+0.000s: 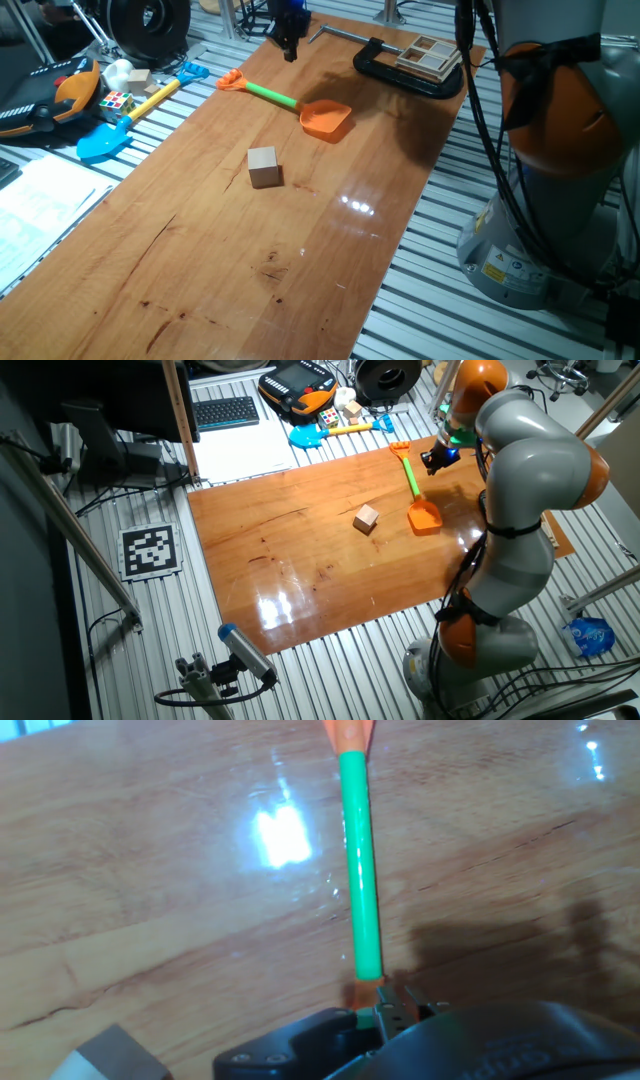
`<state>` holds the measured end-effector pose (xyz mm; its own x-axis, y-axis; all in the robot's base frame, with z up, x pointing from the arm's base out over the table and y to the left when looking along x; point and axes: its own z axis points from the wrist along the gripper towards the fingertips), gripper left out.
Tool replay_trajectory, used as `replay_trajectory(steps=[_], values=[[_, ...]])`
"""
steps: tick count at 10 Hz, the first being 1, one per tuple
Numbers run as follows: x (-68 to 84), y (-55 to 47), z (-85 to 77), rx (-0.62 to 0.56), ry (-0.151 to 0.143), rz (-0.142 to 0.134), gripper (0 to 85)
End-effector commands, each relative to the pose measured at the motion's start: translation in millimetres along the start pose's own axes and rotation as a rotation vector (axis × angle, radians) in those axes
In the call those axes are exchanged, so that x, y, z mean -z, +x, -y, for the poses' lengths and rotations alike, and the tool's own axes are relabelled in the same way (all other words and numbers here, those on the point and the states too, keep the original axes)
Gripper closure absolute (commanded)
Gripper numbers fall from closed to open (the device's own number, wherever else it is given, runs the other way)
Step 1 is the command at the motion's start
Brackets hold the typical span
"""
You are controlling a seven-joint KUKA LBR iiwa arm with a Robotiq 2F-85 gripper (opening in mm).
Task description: Use a shovel to scoop up an object
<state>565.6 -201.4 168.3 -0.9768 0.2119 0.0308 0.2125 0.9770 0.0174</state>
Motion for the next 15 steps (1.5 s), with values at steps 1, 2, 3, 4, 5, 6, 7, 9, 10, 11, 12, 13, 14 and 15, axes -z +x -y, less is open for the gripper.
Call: replay_trajectory(steps=[1, 2, 3, 4, 5, 6, 7, 9, 10, 11, 12, 13, 14, 15], values=[[0.1, 0.0, -0.5, 0.003, 0.0, 0.01, 68.0], [0.1, 0.0, -0.5, 0.009, 0.012, 0.02, 68.0], [0.1, 0.0, -0.5, 0.01, 0.012, 0.022, 68.0], [-0.5, -0.7, -0.7, 0.014, 0.011, 0.026, 68.0], [-4.5, -5.8, -1.7, 0.015, 0.011, 0.031, 68.0], [-7.7, -13.0, -0.7, 0.021, 0.012, 0.028, 68.0], [-9.3, -18.7, 0.0, 0.026, 0.011, 0.025, 68.0], [-17.9, -28.6, -2.7, 0.027, 0.006, 0.028, 68.0], [-25.1, -35.6, -2.8, 0.031, 0.004, 0.03, 68.0], [-28.8, -43.9, -2.2, 0.037, -0.003, 0.024, 68.0], [-31.2, -49.7, -1.4, 0.041, -0.003, 0.025, 68.0], [-34.5, -52.2, -3.2, 0.037, -0.004, 0.025, 68.0], [-36.9, -53.1, -6.7, 0.032, 0.0, 0.021, 68.0], [-40.6, -54.2, -8.6, 0.032, 0.002, 0.017, 68.0]])
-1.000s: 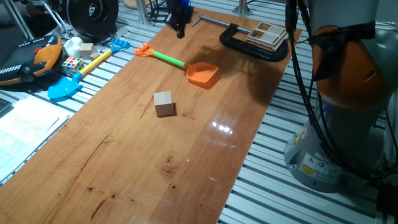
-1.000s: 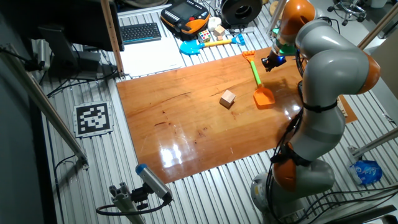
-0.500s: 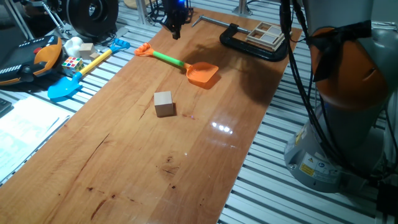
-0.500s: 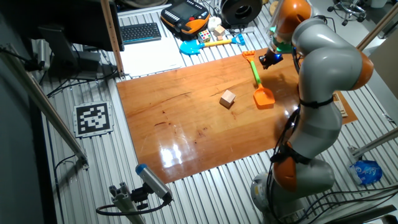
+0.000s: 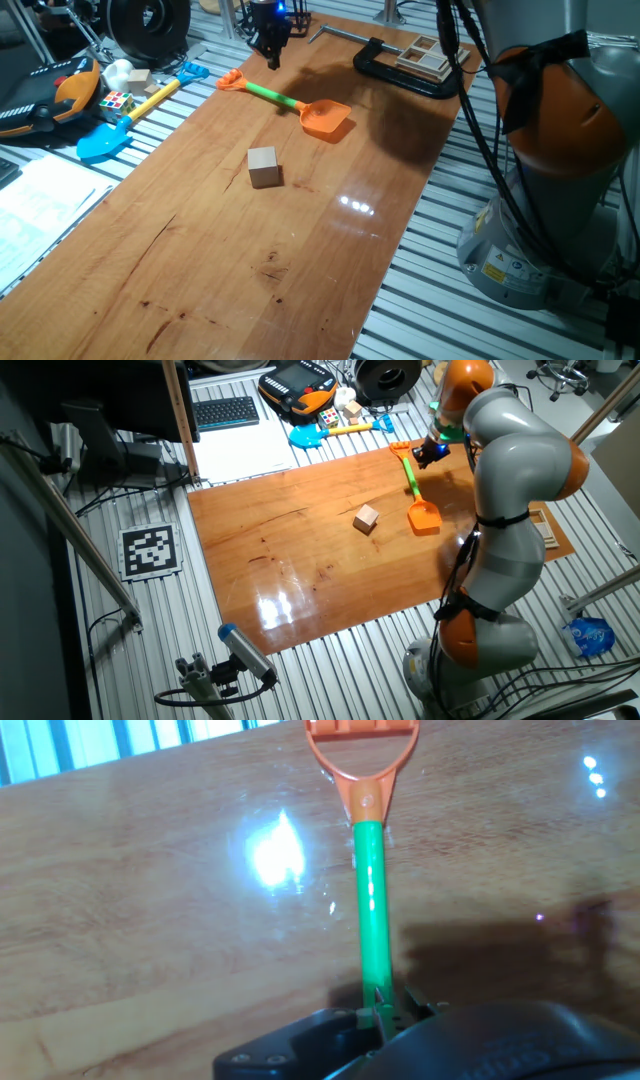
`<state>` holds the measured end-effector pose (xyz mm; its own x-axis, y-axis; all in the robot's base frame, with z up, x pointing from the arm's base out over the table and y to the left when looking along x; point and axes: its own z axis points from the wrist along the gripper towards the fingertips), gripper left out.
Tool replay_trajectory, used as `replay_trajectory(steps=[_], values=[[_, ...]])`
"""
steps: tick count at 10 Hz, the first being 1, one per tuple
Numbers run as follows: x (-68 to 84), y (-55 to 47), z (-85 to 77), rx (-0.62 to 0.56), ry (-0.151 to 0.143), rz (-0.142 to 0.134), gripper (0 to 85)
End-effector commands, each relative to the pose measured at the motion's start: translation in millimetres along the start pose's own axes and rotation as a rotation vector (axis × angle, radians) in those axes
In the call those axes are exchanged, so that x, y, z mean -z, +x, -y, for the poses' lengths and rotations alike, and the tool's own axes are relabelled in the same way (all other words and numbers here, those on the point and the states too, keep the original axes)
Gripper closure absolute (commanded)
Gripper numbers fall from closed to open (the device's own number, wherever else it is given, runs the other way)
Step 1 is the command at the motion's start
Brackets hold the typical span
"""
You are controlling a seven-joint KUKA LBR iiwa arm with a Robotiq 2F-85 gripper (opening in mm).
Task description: Use a shovel to scoop up an object
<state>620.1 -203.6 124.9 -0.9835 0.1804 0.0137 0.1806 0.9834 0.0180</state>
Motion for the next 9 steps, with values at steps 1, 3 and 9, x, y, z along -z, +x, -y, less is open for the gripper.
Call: replay_trajectory(steps=[1, 3, 9], values=[[-3.8, -1.0, -0.1, 0.0, -0.002, -0.002, 68.0], [-14.9, -3.6, -1.5, -0.008, -0.015, -0.004, 68.0], [-33.6, -7.1, -1.5, -0.014, -0.01, 0.015, 51.0]])
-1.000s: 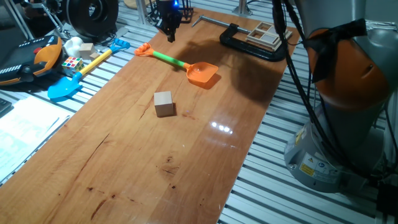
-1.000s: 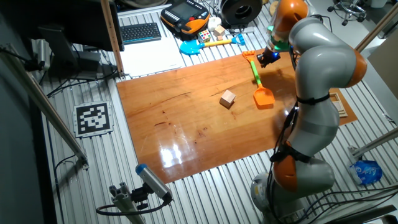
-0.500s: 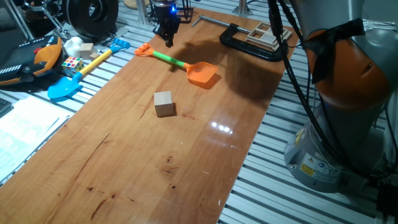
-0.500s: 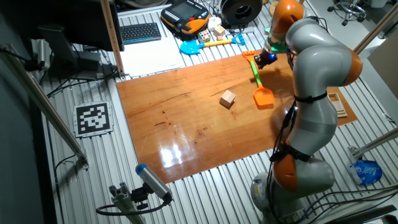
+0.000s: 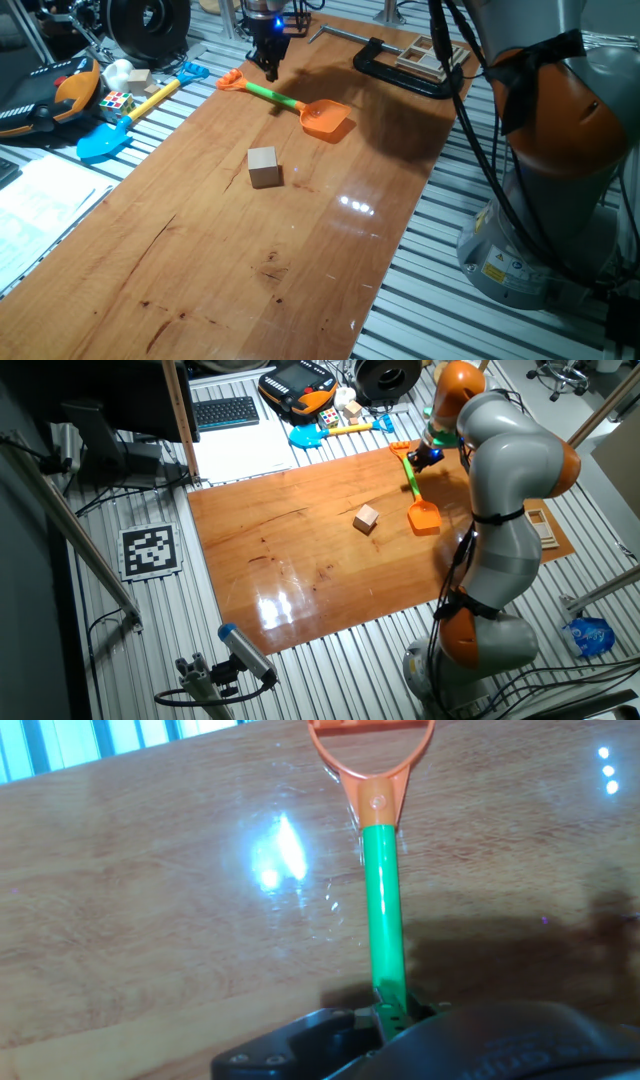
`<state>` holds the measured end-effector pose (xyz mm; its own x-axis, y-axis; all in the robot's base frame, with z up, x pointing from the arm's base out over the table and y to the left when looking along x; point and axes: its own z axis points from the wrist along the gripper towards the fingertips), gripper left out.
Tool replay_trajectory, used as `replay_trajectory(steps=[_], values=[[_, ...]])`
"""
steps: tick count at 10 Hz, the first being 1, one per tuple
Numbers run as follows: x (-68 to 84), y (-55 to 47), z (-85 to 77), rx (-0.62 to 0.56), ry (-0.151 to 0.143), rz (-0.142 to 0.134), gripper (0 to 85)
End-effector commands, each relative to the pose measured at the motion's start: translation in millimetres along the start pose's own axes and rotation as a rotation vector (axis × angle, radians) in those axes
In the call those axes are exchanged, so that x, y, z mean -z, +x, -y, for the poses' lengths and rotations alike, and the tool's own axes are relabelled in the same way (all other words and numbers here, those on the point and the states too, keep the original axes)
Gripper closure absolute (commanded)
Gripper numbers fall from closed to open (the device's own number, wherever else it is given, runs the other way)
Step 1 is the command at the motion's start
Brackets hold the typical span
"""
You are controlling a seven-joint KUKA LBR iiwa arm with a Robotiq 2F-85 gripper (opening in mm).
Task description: Use a shovel to scoop up an object
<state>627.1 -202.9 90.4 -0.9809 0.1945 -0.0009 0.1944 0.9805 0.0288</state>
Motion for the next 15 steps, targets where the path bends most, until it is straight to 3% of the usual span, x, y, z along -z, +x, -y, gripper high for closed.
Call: replay_trajectory(steps=[1, 8, 15], values=[[-2.6, -0.6, 0.2, 0.0, -0.001, 0.001, 51.0], [-21.7, 0.2, 1.5, -0.003, -0.007, 0.008, 51.0], [-40.2, 3.8, 2.8, 0.001, -0.007, 0.031, 51.0]])
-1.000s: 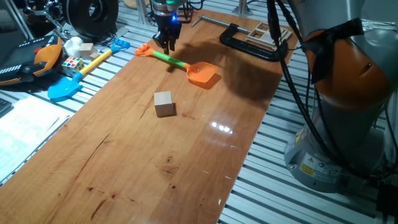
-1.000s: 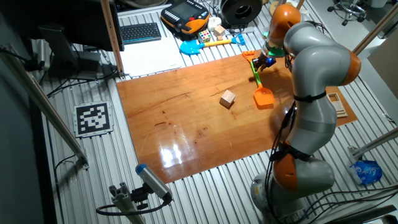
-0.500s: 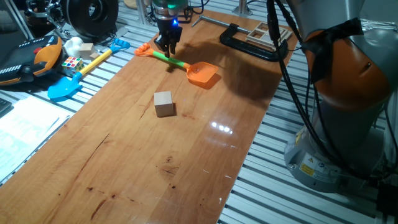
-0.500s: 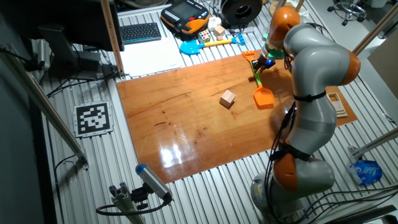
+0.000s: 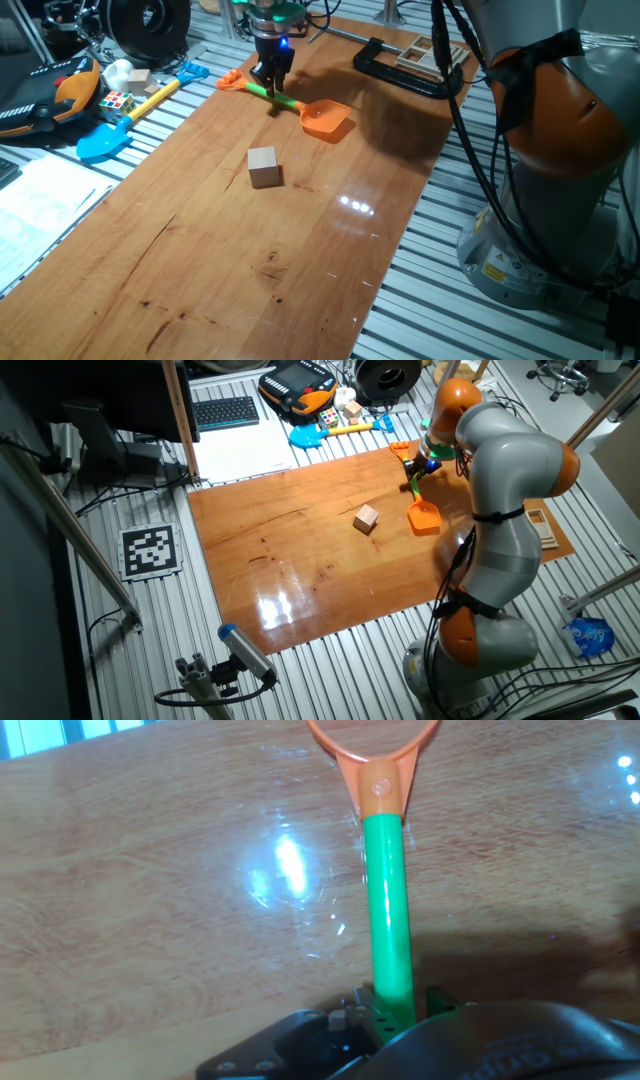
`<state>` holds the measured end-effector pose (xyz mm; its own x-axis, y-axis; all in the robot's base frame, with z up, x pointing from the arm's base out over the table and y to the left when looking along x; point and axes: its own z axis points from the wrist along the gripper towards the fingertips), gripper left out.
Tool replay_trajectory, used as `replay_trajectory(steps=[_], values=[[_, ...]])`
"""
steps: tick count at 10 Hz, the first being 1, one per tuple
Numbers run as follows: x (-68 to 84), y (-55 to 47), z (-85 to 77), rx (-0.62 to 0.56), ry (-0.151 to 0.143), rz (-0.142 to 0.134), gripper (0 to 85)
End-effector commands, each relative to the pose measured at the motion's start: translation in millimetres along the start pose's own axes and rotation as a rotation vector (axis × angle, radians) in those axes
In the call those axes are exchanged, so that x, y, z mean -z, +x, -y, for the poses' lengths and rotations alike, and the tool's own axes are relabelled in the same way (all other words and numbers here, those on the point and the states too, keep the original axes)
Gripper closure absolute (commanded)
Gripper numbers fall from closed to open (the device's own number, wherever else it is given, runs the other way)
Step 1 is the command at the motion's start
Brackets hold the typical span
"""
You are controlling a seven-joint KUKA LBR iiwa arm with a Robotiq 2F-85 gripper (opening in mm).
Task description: Use a shovel to scoop up an object
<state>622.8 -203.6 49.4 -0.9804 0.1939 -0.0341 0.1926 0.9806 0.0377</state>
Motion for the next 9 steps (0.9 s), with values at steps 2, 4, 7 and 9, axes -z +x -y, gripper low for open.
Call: replay_trajectory(steps=[2, 4, 7, 9], values=[[-2.4, 1.2, 0.2, -0.002, -0.003, 0.007, 51.0], [-2.4, 1.7, 0.0, -0.006, -0.004, 0.011, 51.0], [-2.4, 2.6, -0.2, -0.014, 0.0, 0.007, 51.0], [-2.4, 3.2, 0.1, -0.024, 0.007, 0.015, 51.0]])
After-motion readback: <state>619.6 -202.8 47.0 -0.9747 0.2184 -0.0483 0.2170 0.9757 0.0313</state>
